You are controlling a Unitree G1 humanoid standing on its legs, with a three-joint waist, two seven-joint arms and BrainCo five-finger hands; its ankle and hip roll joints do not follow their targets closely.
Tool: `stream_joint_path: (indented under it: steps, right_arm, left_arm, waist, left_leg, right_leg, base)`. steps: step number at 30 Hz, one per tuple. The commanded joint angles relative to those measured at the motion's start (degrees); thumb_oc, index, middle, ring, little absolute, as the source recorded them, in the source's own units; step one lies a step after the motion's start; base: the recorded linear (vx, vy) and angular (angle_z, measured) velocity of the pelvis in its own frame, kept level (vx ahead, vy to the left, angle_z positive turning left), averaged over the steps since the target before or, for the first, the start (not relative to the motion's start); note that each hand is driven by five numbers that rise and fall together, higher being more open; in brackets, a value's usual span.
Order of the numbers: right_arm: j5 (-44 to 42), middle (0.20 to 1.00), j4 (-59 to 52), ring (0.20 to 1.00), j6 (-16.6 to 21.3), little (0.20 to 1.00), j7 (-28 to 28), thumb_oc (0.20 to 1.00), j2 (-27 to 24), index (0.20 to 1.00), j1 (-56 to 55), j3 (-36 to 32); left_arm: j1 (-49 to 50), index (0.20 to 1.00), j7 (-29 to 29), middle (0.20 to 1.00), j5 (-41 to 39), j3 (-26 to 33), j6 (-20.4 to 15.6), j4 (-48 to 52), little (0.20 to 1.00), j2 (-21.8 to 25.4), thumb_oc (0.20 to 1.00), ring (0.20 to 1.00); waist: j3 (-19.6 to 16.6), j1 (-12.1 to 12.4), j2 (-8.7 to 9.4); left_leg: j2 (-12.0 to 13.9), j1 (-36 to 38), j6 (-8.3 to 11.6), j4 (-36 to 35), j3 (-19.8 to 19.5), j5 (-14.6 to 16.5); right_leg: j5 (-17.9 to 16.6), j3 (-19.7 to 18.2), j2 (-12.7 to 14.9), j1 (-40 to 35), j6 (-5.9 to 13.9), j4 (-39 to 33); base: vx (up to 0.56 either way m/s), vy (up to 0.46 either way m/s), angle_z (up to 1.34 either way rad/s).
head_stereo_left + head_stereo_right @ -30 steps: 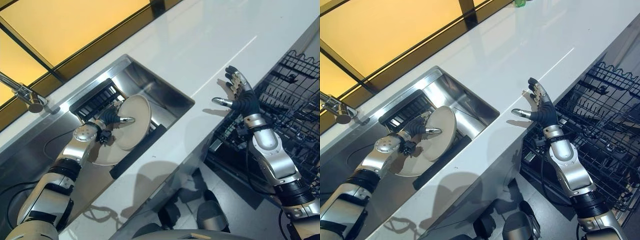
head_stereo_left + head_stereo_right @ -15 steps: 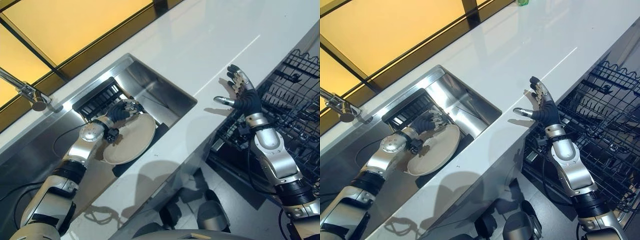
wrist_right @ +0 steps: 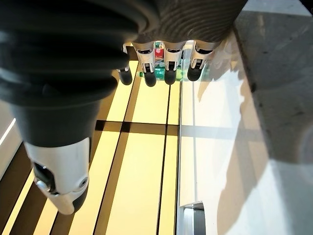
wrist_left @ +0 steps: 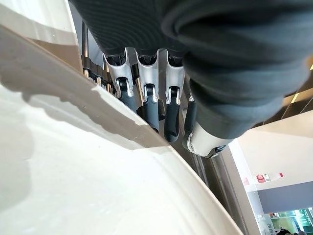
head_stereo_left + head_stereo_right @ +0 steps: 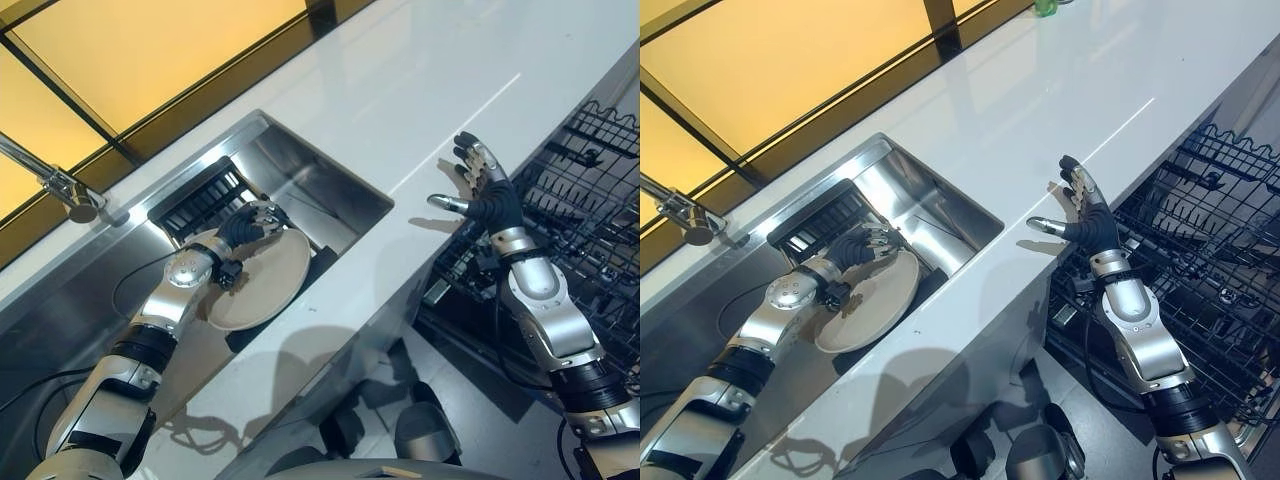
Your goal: Pick up plates and place into dishwasher.
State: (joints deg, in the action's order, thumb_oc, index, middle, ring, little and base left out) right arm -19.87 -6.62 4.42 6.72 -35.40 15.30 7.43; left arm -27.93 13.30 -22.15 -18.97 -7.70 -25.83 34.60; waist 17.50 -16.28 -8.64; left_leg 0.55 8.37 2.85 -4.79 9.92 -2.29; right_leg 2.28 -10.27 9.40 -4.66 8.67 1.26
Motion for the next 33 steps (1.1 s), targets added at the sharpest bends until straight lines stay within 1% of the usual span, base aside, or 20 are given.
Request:
stream_joint_path:
  steps: [1, 4, 5, 7, 8, 12, 17, 21, 22, 24, 26, 27, 30, 31, 33]
  right_arm:
    - [-0.05, 1.0, -2.61, 1.0, 1.9, 1.0, -0.48, 1.0, -0.22, 1.0, -2.65, -1.39]
    - [0.02, 1.0, -2.54, 1.0, 2.12, 1.0, -0.48, 1.0, 0.44, 1.0, -3.1, -1.84]
    - [-0.12, 1.0, -2.68, 1.0, 2.28, 1.0, -0.51, 1.0, 0.74, 1.0, -3.52, -2.27]
    - [-0.05, 1.0, -2.84, 1.0, 2.6, 1.0, -0.38, 1.0, 1.2, 1.0, -4.03, -2.63]
    - [0.4, 1.0, -3.0, 1.0, 2.95, 1.0, -0.11, 1.0, 1.96, 1.0, -4.58, -3.05]
    - [0.96, 1.0, -3.44, 1.0, 3.61, 1.0, 0.92, 1.0, 3.2, 1.0, -5.78, -3.56]
    - [0.65, 1.0, -4.69, 1.0, 3.2, 1.0, 1.21, 1.0, 3.68, 1.0, -7.15, -4.4]
    - [0.47, 1.0, -5.01, 1.0, 3.31, 1.0, 1.58, 1.0, 4.16, 1.0, -7.82, -4.81]
    - [0.36, 1.0, -5.23, 1.0, 3.3, 1.0, 1.8, 1.0, 4.24, 1.0, -8.04, -4.93]
    - [0.29, 1.0, -5.45, 1.0, 3.34, 1.0, 1.85, 1.0, 4.29, 1.0, -8.37, -5.12]
    - [0.11, 1.0, -5.89, 1.0, 3.23, 1.0, 2.1, 1.0, 4.49, 1.0, -8.81, -5.32]
    - [0.02, 1.0, -6.1, 1.0, 3.16, 1.0, 2.24, 1.0, 4.5, 1.0, -9.05, -5.4]
    - [-0.25, 1.0, -7.07, 1.0, 2.86, 1.0, 2.74, 1.0, 4.6, 1.0, -10.05, -5.95]
    - [-0.39, 1.0, -7.2, 1.0, 3.04, 1.0, 2.84, 1.0, 4.61, 1.0, -10.3, -6.12]
    - [-0.79, 1.0, -7.42, 1.0, 2.95, 1.0, 3.16, 1.0, 4.35, 1.0, -10.29, -6.26]
  left_arm:
    - [0.97, 1.0, -8.22, 1.0, 1.08, 5.25, -6.04, 1.79, 1.0, 0.18, 1.0, 1.0]
    - [0.94, 1.0, -17.46, 1.0, 8.14, 7.11, -9.89, 3.15, 1.0, 0.62, 1.0, 1.0]
    - [0.88, 1.0, -21.69, 1.0, 11.03, 8.62, -10.86, 4.93, 1.0, 1.22, 1.0, 1.0]
    - [1.17, 1.0, -25.19, 1.0, 13.16, 10.3, -11.93, 7.22, 1.0, 1.88, 1.0, 1.0]
    - [1.59, 1.0, -27.18, 1.0, 14.91, 12.06, -12.22, 10.03, 1.0, 2.5, 1.0, 1.0]
    - [3.43, 1.0, -32.45, 1.0, 21.35, 15.17, -12.67, 16.73, 1.0, 4.44, 1.0, 1.0]
    - [5.64, 1.0, -38.54, 1.0, 27.69, 18.97, -13.43, 22.71, 1.0, 7.39, 1.0, 1.0]
    - [6.74, 1.0, -39.8, 1.0, 30.94, 20.86, -12.95, 25.71, 1.0, 8.94, 1.0, 1.0]
    - [7.4, 1.0, -39.82, 1.0, 31.34, 21.59, -12.85, 26.78, 1.0, 9.33, 1.0, 1.0]
    - [8.51, 1.0, -39.99, 1.0, 32.43, 22.43, -13.06, 27.59, 1.0, 9.57, 1.0, 1.0]
    - [9.99, 1.0, -40.3, 1.0, 35.63, 22.96, -13.54, 28.41, 1.0, 10.09, 1.0, 1.0]
    - [10.74, 1.0, -39.5, 1.0, 36.09, 23.27, -13.33, 29.17, 1.0, 10.67, 1.0, 1.0]
    - [14.45, 1.0, -33.63, 1.0, 36.56, 24.23, -14.36, 32.5, 1.0, 11.92, 1.0, 1.0]
    - [15.88, 1.0, -31.79, 1.0, 37.99, 24.53, -14.71, 33.48, 1.0, 12.31, 1.0, 1.0]
    - [17.79, 1.0, -30.36, 1.0, 40.39, 24.85, -14.92, 34.8, 1.0, 13.09, 1.0, 1.0]
  waist:
    - [-6.59, 2.14, 1.47]
    - [-6.78, 2.51, 2.07]
    - [-6.87, 2.81, 2.5]
    - [-6.94, 3.22, 2.93]
    - [-6.95, 3.75, 3.3]
    - [-7.1, 4.88, 4.1]
    - [-7.75, 6.02, 4.66]
    - [-8.45, 6.87, 5.27]
    - [-8.56, 7.19, 5.57]
    - [-8.65, 7.48, 5.7]
    - [-8.67, 7.98, 5.86]
    - [-8.72, 8.22, 5.91]
    - [-8.73, 9.37, 6.08]
    - [-8.68, 9.77, 6.14]
    - [-8.5, 10.29, 6.15]
  left_leg:
    - [-1.25, -2.81, -1.17, 10.19, -2.22, 10.1]
    - [-1.09, -2.87, -1.09, 10.11, -2.45, 10.04]
    - [-0.97, -2.99, -1.04, 10.09, -2.61, 10.04]
    - [-0.81, -3.15, -0.98, 10.08, -2.89, 9.98]
    - [-0.67, -3.36, -0.9, 10.12, -3.19, 9.96]
    - [-0.28, -3.73, -0.69, 10.28, -3.88, 9.96]
    - [0.1, -3.41, -0.5, 9.73, -4.52, 9.96]
    - [0.4, -3.2, -0.3, 9.22, -5.07, 9.93]
    - [0.52, -3.62, -0.11, 9.24, -5.15, 9.23]
    - [0.63, -3.63, -0.06, 9.13, -5.38, 9.21]
    - [0.78, -3.66, 0.01, 9.11, -5.73, 9.21]
    - [0.85, -3.67, 0.06, 9.06, -5.83, 9.19]
    - [1.12, -3.75, 0.2, 8.81, -6.51, 9.1]
    - [1.2, -3.89, 0.26, 8.82, -6.78, 9.03]
    - [1.29, -4.02, 0.35, 8.81, -7.17, 8.94]
  right_leg:
    - [-1.32, 0.36, 2.22, 8.24, 1.45, 5.26]
    - [-1.34, 0.48, 2.18, 8.07, 1.44, 5.07]
    - [-1.33, 0.53, 2.12, 8.05, 1.39, 4.97]
    - [-1.37, 0.71, 2.04, 8.02, 1.31, 4.84]
    - [-1.44, 0.96, 2.0, 7.99, 1.26, 4.74]
    - [-1.5, 1.73, 1.98, 7.73, 1.14, 4.46]
    - [-1.42, 2.34, 1.85, 6.96, 1.18, 3.87]
    - [-1.44, 2.9, 1.79, 6.38, 1.23, 3.28]
    - [-2.11, 2.97, 1.76, 6.6, 1.18, 3.12]
    - [-2.13, 3.12, 1.71, 6.49, 1.2, 2.97]
    - [-2.12, 3.44, 1.65, 6.33, 1.24, 2.81]
    - [-2.13, 3.64, 1.64, 6.2, 1.26, 2.65]
    - [-2.14, 4.49, 1.56, 5.8, 1.34, 2.16]
    - [-2.18, 4.81, 1.53, 5.71, 1.37, 2.04]
    - [-2.19, 5.27, 1.5, 5.58, 1.37, 1.96]
  base:
    - [0.0, 0.0, 0.0]
    - [-0.02, -0.049, 0.02]
    - [-0.03, -0.063, 0.02]
    - [-0.05, -0.083, 0.02]
    - [-0.06, -0.099, 0.02]
    - [-0.05, -0.078, 0.08]
    - [-0.02, -0.044, 0.08]
    - [-0.02, -0.059, 0.12]
    - [-0.06, -0.063, 0.17]
    - [-0.04, -0.042, 0.08]
    - [-0.03, -0.04, 0.01]
    - [-0.04, -0.053, 0.03]
    - [-0.04, -0.054, 0.09]
    - [-0.05, -0.054, 0.25]
    - [-0.06, -0.034, 0.19]
